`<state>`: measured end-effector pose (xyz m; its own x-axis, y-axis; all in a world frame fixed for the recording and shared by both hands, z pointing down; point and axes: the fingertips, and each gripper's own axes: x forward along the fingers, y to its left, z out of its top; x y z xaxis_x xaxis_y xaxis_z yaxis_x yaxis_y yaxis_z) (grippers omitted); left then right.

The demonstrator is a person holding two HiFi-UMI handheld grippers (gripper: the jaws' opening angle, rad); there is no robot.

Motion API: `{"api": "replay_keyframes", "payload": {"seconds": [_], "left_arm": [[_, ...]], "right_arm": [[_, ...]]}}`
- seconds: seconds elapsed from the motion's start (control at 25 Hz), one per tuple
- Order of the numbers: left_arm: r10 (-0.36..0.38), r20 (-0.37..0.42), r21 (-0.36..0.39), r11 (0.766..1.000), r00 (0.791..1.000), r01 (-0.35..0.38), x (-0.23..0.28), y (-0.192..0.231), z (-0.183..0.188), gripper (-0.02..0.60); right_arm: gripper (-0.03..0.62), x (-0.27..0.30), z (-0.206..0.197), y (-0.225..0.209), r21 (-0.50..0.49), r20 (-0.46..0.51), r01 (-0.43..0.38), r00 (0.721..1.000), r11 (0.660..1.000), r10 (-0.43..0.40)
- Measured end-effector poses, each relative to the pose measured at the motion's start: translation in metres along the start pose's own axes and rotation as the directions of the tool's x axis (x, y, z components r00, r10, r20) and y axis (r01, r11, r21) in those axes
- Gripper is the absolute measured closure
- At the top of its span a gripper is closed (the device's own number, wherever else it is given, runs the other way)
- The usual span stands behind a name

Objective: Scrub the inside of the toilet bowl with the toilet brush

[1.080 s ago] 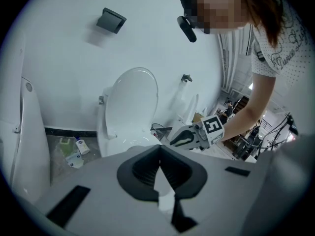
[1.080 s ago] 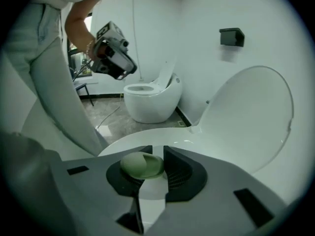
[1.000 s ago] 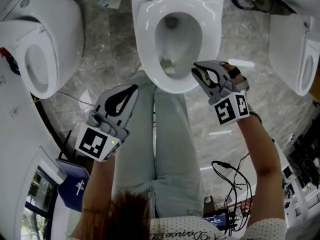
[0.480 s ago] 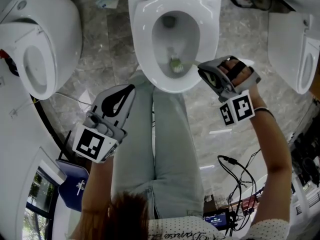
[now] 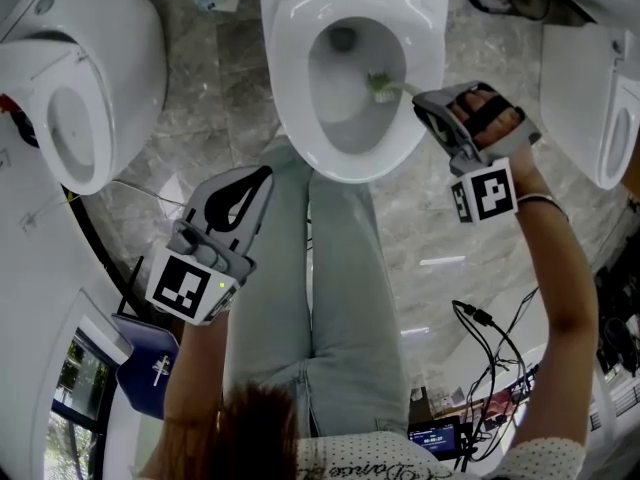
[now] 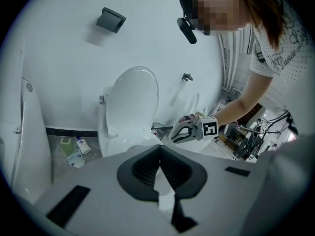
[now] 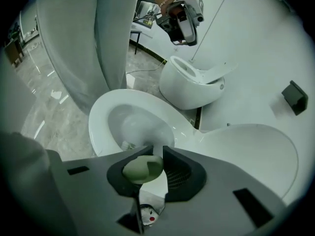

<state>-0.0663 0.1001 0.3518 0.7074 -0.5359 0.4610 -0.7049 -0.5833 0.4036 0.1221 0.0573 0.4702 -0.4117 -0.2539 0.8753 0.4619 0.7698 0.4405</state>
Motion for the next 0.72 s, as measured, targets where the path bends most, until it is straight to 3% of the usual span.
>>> {"api": "replay_keyframes", "payload": {"seconds": [0.16,0.36,0.52,0.72], "left_arm": [[0.007,-0.004,-0.003,1.0,1.0,-0.007,-0.003,0.003,-0.001,0.578],[0.005,0.029,0.007,1.0,1.0,-0.005,-0.004,0.005,0.01,0.578],[0.001,0.017,0.011,1.0,1.0,-0.001,-0.008,0.003,0.016,0.578],[0.023,0.021,0.067,0.997,1.0,-0.024,-0.021,0.002,0.044,0.578]], "right_arm": [[0.517,-0.005,0.017,0.01,0.024,0.028,-0.043,0.999,0.999,0.042],[0.517,-0.011,0.042,0.017,0.185,0.044,-0.065,0.997,0.981,0.058],[0.517,-0.014,0.052,0.017,0.395,0.054,-0.049,0.998,0.917,0.03],[0.517,-0.024,0.058,0.009,0.543,-0.022,0.047,0.999,0.838,-0.042]]}}
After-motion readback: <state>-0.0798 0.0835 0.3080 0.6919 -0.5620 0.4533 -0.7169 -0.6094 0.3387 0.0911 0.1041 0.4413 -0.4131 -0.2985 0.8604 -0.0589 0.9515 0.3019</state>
